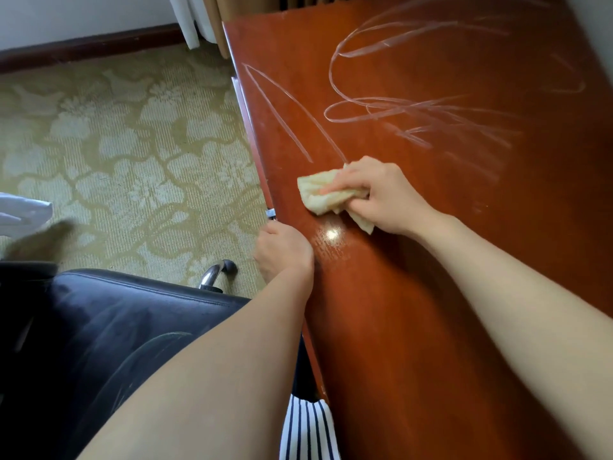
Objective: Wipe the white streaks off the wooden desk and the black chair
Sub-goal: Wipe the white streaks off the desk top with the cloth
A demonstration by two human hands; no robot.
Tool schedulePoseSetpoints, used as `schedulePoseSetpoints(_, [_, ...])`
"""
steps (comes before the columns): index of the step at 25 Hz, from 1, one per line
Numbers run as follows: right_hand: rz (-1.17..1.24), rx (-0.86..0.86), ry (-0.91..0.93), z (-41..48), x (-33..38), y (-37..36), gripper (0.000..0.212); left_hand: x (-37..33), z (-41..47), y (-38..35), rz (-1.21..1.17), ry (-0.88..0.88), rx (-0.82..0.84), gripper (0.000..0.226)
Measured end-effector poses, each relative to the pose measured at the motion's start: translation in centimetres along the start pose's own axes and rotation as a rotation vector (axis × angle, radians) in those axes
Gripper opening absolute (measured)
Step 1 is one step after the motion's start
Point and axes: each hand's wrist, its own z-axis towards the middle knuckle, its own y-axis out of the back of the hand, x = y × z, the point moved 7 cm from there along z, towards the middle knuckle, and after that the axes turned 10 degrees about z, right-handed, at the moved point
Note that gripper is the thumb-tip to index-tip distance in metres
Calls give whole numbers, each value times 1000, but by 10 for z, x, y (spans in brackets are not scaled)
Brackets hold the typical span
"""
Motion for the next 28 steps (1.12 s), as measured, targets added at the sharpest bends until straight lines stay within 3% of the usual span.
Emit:
schedulePoseSetpoints(6, [60,-448,-129,69,8,-2,27,1,-2,0,-4,18,-24,49])
schedulePoseSetpoints(8, [22,-511,-178,74,11,-12,29,2,1,1,-4,26,-30,49])
schedulePoseSetpoints(12, [79,-232,-6,59,26,-35,39,2,2,1,17,15,-26,49])
schedulePoseSetpoints(15, [86,-120,54,35,34,-48,41,3,6,0,24,22,-15,50])
schedulePoseSetpoints(22, [57,-85,-19,-12,30,-45,44,-1,5,-2,98,-49,15,47])
schedulePoseSetpoints(28, [-15,-107,23,-3,30,-45,36,-2,4,3,88,-24,0,45])
